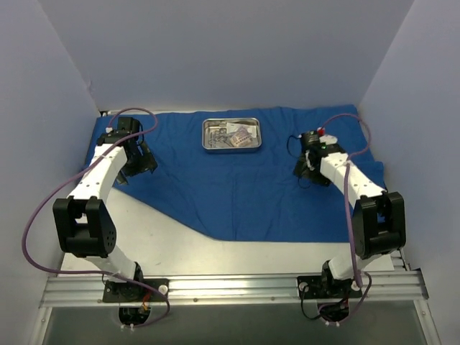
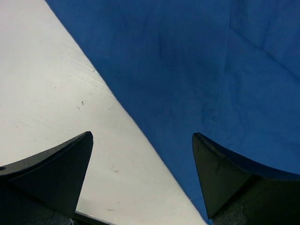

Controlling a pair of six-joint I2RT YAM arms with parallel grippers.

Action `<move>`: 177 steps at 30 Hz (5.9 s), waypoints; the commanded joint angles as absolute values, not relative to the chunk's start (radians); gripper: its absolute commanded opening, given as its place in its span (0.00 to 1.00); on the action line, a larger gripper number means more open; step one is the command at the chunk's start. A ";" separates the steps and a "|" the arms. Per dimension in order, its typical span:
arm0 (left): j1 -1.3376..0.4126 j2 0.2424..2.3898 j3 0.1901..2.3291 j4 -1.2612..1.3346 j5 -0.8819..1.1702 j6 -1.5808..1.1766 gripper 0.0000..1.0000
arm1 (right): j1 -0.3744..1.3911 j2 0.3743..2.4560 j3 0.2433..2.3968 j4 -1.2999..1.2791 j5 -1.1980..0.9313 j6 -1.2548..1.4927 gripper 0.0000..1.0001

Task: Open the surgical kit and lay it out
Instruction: Smooth out the surgical kit at the center of the board.

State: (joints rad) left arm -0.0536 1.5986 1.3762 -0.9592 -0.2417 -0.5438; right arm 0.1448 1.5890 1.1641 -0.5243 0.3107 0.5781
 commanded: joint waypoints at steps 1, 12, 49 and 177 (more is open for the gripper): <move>-0.058 1.692 1.521 -0.977 -0.308 -0.638 0.96 | 0.247 1.563 1.109 -0.466 0.218 0.476 0.68; -0.046 2.199 2.127 -1.157 -0.466 -0.752 0.93 | 0.498 1.387 0.965 -0.325 0.140 0.379 0.69; -0.028 2.447 2.309 -1.013 -0.440 -0.652 0.76 | 0.548 1.416 0.936 -0.288 0.094 0.390 0.68; -0.408 1.723 1.183 -0.683 -0.361 -0.680 1.00 | 0.575 1.692 1.009 -0.175 0.288 0.535 0.69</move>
State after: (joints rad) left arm -0.4103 1.6772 1.1622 -0.7738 -0.3790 -0.6945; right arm 0.5873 1.7248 1.0191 -0.1829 0.2371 0.5274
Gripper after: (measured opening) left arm 0.995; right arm 0.691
